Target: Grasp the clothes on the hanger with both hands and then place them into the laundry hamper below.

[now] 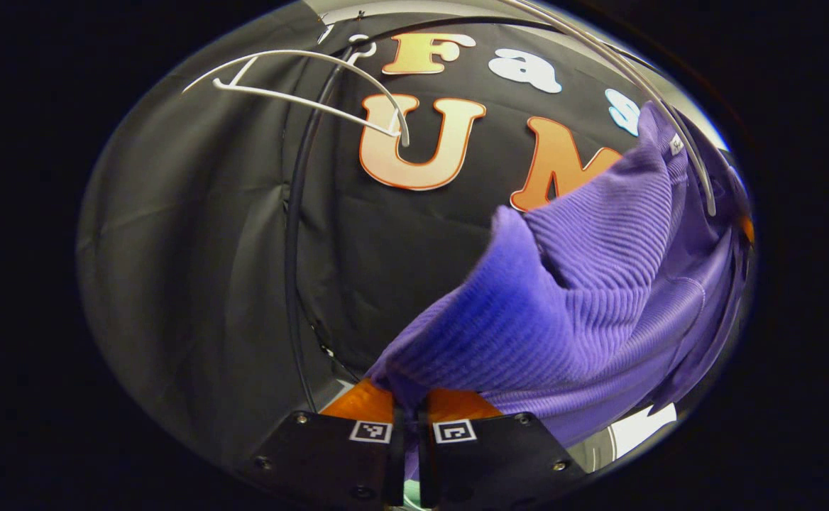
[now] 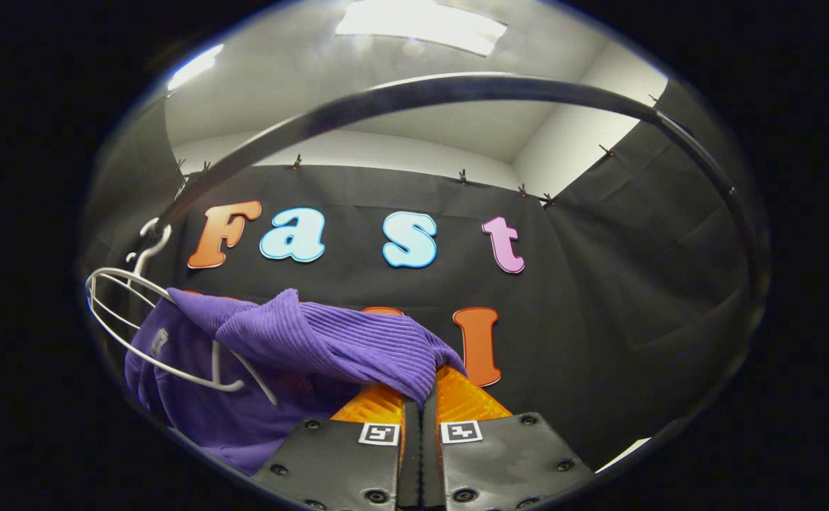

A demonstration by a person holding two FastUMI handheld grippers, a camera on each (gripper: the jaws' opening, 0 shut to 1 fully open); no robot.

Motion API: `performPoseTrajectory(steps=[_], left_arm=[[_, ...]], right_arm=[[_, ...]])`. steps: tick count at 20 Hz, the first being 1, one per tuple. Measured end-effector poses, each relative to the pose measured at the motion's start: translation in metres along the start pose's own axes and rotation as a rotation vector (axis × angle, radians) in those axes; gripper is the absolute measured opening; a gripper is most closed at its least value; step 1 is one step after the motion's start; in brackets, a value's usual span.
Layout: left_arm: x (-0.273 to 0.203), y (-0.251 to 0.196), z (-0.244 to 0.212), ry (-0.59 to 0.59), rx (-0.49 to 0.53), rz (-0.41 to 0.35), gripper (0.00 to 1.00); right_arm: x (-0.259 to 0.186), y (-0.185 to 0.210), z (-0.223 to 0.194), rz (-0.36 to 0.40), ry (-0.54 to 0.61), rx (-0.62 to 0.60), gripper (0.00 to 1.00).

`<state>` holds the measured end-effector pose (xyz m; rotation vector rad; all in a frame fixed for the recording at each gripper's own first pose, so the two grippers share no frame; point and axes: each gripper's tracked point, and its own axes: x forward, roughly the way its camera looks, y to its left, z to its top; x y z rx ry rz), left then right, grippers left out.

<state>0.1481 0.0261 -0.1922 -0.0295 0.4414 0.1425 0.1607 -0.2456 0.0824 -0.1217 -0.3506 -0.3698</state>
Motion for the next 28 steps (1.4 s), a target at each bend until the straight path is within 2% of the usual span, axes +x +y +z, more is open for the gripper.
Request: performPoseTrajectory(steps=[1, 3, 6, 8, 10, 13, 15, 18, 21, 24, 28], left_arm=[[0.001, -0.004, -0.006, 0.006, 0.019, -0.006, 0.06], [0.005, -0.009, -0.022, 0.052, 0.050, -0.007, 0.08], [0.009, -0.016, -0.021, 0.022, 0.063, -0.012, 0.08], [0.012, -0.017, -0.034, 0.053, 0.074, -0.018, 0.08], [0.015, -0.017, -0.042, 0.080, 0.074, -0.019, 0.08], [0.020, -0.015, -0.051, 0.098, 0.070, -0.018, 0.08], [0.018, -0.006, -0.063, 0.140, 0.062, 0.018, 0.08], [0.011, 0.006, -0.070, 0.111, 0.025, 0.031, 0.08], [-0.002, 0.015, -0.073, 0.130, -0.009, 0.046, 0.08], [-0.017, 0.025, -0.053, 0.088, -0.037, 0.054, 0.08], [-0.037, 0.031, -0.041, 0.050, -0.089, 0.074, 0.08]], right_arm=[[0.007, -0.001, -0.010, -0.013, 0.018, -0.017, 0.08], [0.015, 0.006, -0.034, 0.000, 0.070, -0.035, 0.08], [0.016, 0.011, -0.062, 0.012, 0.106, -0.086, 0.08], [0.023, 0.020, -0.090, 0.036, 0.169, -0.126, 0.08], [0.030, 0.031, -0.112, 0.059, 0.224, -0.129, 0.08], [0.038, 0.034, -0.154, 0.051, 0.325, -0.156, 0.08], [0.031, 0.027, -0.181, 0.034, 0.405, -0.115, 0.08], [0.011, 0.016, -0.184, 0.033, 0.402, -0.050, 0.08], [-0.016, -0.003, -0.182, 0.040, 0.407, -0.095, 0.08], [-0.042, -0.025, -0.162, 0.029, 0.411, -0.073, 0.08], [-0.078, -0.027, -0.135, 0.060, 0.408, -0.057, 0.08]])
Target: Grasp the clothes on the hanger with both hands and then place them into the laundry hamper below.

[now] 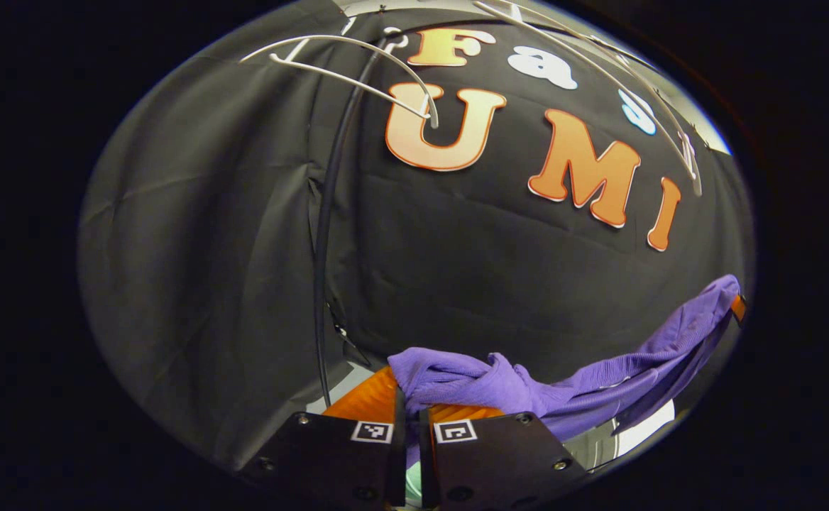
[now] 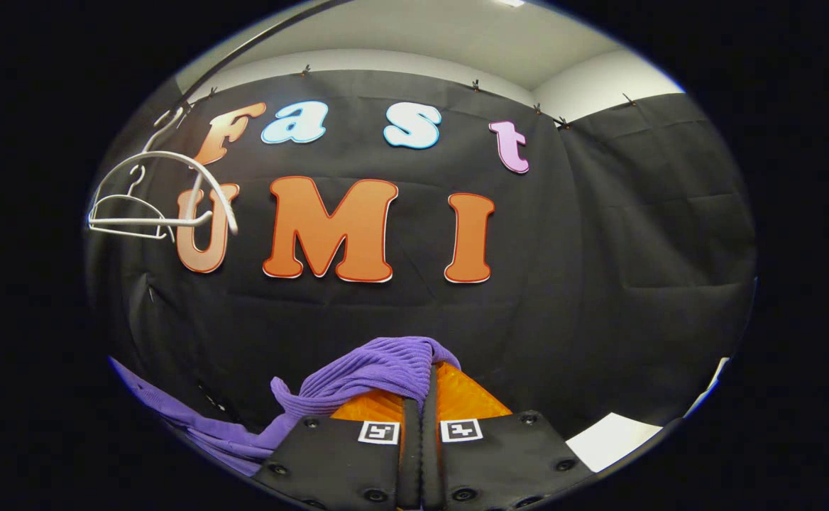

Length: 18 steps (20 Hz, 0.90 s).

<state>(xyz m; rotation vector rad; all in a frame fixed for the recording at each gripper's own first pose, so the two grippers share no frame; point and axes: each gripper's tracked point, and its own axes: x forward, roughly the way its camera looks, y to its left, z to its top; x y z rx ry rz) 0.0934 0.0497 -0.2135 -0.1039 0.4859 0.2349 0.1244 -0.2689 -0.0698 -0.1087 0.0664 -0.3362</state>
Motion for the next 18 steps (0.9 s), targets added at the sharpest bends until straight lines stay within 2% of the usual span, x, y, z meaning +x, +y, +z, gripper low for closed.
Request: performPoseTrajectory(steps=[2, 5, 10, 13, 14, 16, 18], left_arm=[[-0.005, -0.008, 0.004, -0.002, -0.011, -0.010, 0.08], [-0.008, -0.029, 0.001, -0.004, -0.002, -0.059, 0.08], [0.005, -0.073, -0.048, 0.117, 0.038, -0.145, 0.08], [0.006, -0.094, -0.082, 0.198, 0.078, -0.170, 0.10], [0.006, -0.098, -0.094, 0.220, 0.098, -0.173, 0.07], [0.002, -0.102, -0.123, 0.300, 0.168, -0.188, 0.08], [-0.003, -0.111, -0.153, 0.364, 0.213, -0.197, 0.08]], right_arm=[[-0.017, 0.014, -0.002, 0.034, 0.009, 0.002, 0.08], [-0.030, 0.056, -0.023, 0.129, 0.057, -0.016, 0.08], [-0.032, 0.140, -0.107, 0.316, 0.258, -0.033, 0.08], [-0.049, 0.173, -0.162, 0.390, 0.388, -0.043, 0.08], [-0.055, 0.182, -0.177, 0.410, 0.424, -0.042, 0.08], [-0.067, 0.194, -0.204, 0.433, 0.515, -0.018, 0.08], [-0.081, 0.197, -0.237, 0.401, 0.642, 0.008, 0.08]])
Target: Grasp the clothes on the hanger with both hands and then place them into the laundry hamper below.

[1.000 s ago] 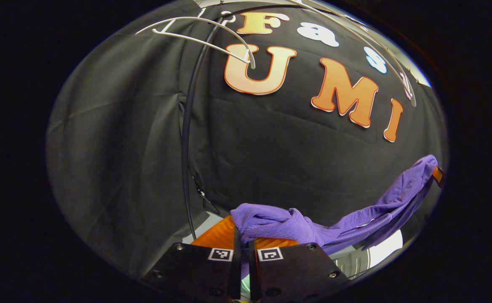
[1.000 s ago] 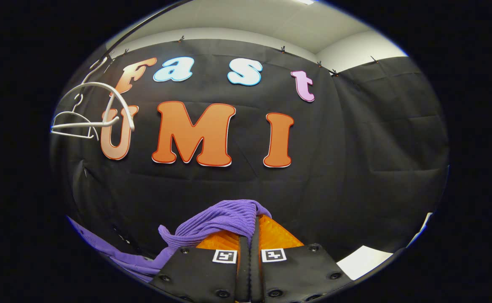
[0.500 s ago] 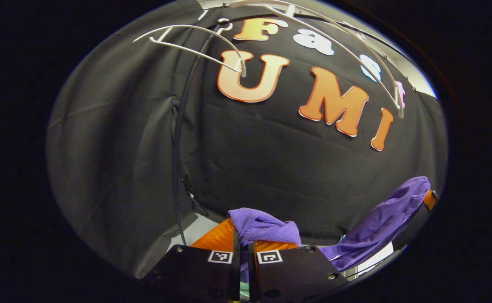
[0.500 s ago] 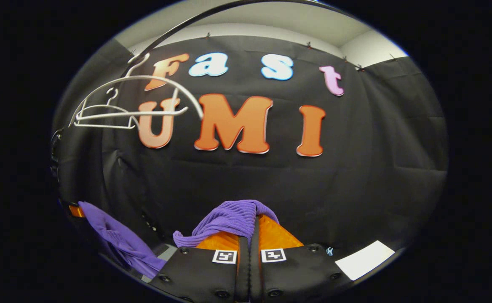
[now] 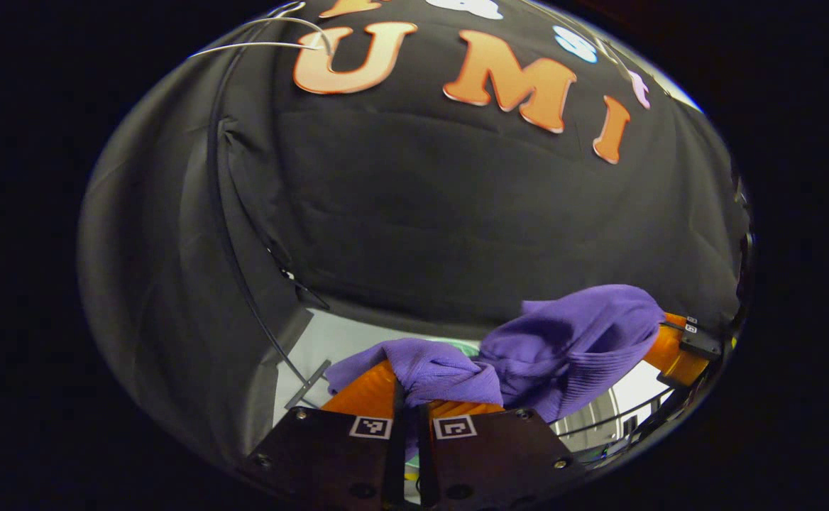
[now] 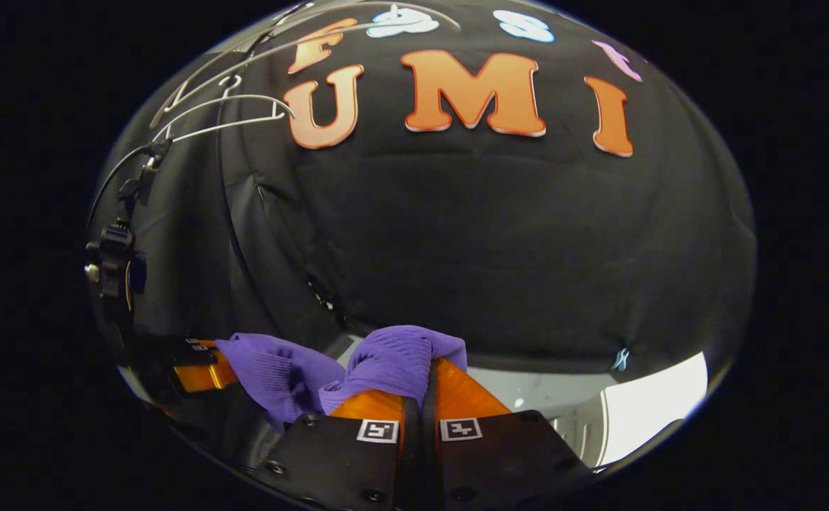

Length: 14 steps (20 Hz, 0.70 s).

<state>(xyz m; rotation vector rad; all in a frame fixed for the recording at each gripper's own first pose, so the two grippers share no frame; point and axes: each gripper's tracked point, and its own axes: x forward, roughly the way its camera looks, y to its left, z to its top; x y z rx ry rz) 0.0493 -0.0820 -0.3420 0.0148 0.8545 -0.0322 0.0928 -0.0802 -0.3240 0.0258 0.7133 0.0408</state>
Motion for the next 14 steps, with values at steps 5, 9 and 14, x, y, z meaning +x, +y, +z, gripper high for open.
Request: performPoseTrajectory(steps=[5, 9, 14], left_arm=[[0.005, -0.032, -0.053, 0.152, 0.012, -0.054, 0.08], [0.008, -0.041, -0.046, 0.122, -0.018, -0.095, 0.08], [0.017, -0.019, -0.053, 0.170, -0.033, -0.001, 0.16]], right_arm=[[0.015, -0.014, -0.060, -0.055, 0.209, 0.067, 0.08], [0.018, -0.014, -0.068, -0.052, 0.250, 0.089, 0.08], [0.027, -0.022, -0.074, -0.061, 0.263, 0.137, 0.12]])
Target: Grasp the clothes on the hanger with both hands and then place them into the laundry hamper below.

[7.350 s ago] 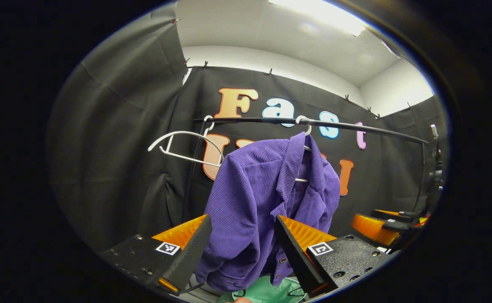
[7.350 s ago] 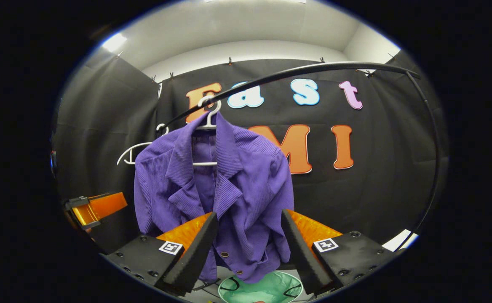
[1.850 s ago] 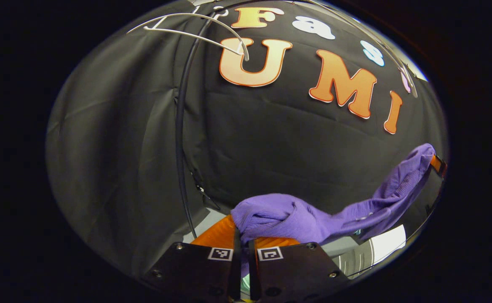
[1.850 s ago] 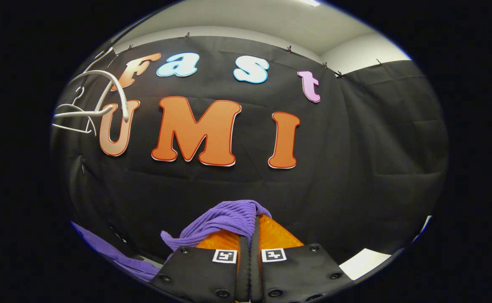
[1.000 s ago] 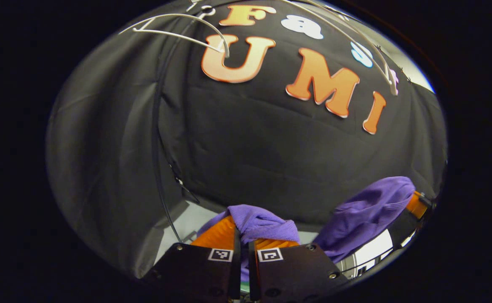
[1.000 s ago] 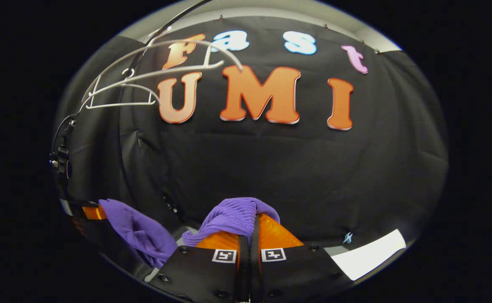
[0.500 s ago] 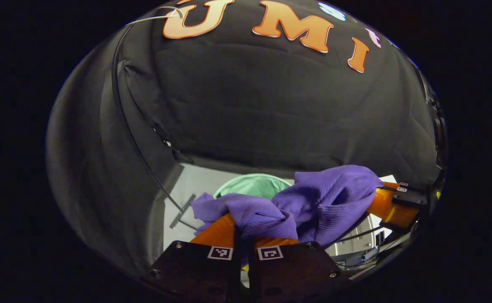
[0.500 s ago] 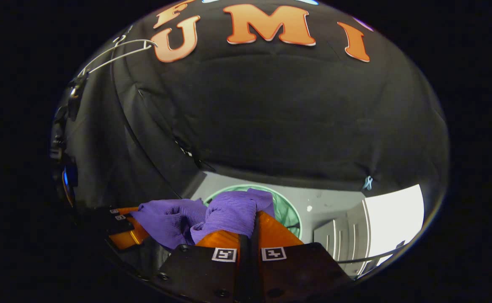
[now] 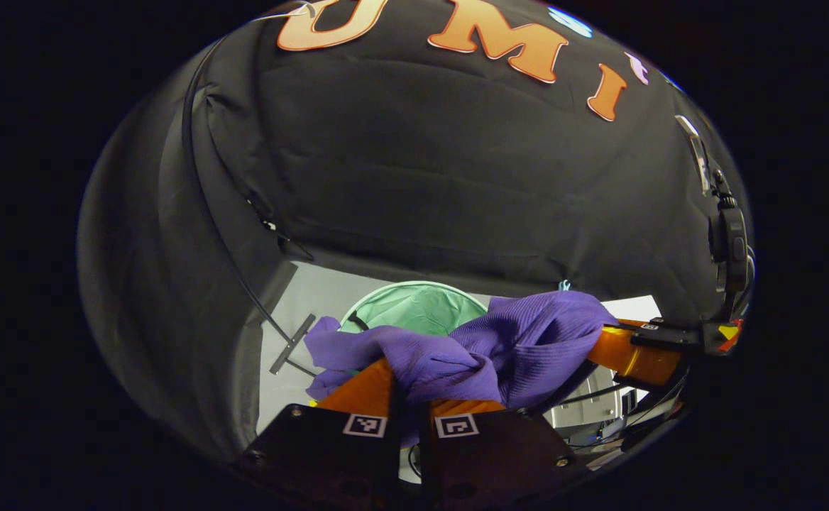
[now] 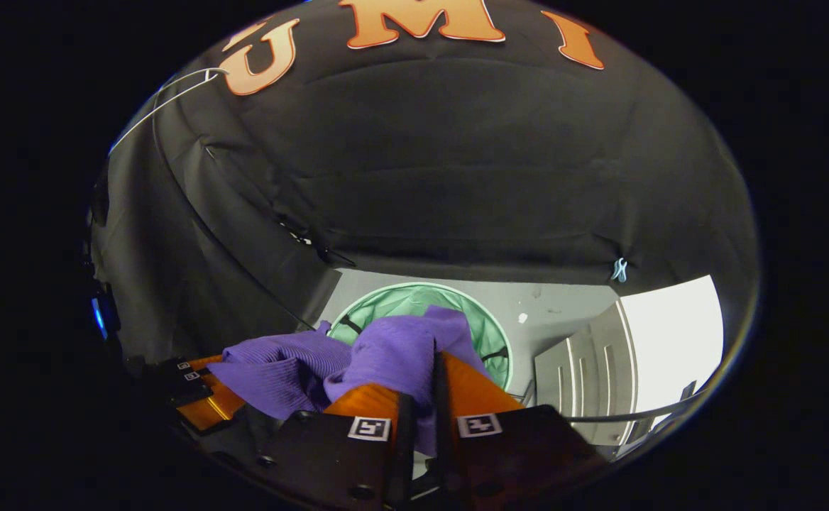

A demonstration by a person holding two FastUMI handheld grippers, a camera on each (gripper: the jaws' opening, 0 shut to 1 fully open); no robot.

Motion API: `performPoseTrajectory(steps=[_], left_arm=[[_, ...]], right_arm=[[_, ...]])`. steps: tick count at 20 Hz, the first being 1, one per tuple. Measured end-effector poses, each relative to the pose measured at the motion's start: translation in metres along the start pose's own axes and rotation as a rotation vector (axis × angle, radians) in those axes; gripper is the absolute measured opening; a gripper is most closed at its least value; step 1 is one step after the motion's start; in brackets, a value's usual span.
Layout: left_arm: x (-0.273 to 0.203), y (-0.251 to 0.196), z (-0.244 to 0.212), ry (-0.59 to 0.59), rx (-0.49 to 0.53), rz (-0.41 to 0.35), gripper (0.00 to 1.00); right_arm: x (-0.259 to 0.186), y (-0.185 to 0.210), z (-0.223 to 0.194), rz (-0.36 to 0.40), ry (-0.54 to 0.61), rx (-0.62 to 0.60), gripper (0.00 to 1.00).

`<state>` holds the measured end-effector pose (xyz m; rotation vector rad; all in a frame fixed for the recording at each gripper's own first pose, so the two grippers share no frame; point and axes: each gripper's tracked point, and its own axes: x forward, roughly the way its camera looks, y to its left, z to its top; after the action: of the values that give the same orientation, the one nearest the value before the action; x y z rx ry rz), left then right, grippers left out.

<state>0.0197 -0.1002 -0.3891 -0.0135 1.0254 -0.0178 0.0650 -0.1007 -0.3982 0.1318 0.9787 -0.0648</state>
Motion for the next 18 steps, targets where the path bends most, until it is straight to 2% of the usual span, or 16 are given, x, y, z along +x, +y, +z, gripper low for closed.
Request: performPoseTrajectory(steps=[3, 6, 9, 12, 15, 18], left_arm=[[0.007, 0.004, -0.012, 0.062, -0.002, 0.023, 0.56], [0.005, 0.004, -0.007, 0.059, -0.027, 0.037, 0.97], [0.002, 0.010, -0.012, 0.051, -0.035, 0.045, 0.96], [-0.001, 0.004, -0.011, 0.053, -0.032, 0.012, 0.97], [-0.011, 0.011, 0.008, -0.043, -0.007, -0.007, 0.97], [-0.047, 0.028, 0.040, -0.171, 0.047, -0.002, 0.97]], right_arm=[[-0.001, 0.002, -0.008, 0.013, 0.037, -0.014, 1.00], [0.004, 0.002, -0.013, 0.012, 0.049, -0.032, 0.99], [0.001, 0.004, -0.013, 0.009, 0.052, -0.033, 0.99], [-0.003, 0.006, -0.015, 0.010, 0.039, -0.019, 0.99], [-0.017, 0.015, -0.002, 0.014, -0.052, 0.019, 0.99], [-0.042, 0.033, 0.007, 0.015, -0.154, 0.053, 0.99]])
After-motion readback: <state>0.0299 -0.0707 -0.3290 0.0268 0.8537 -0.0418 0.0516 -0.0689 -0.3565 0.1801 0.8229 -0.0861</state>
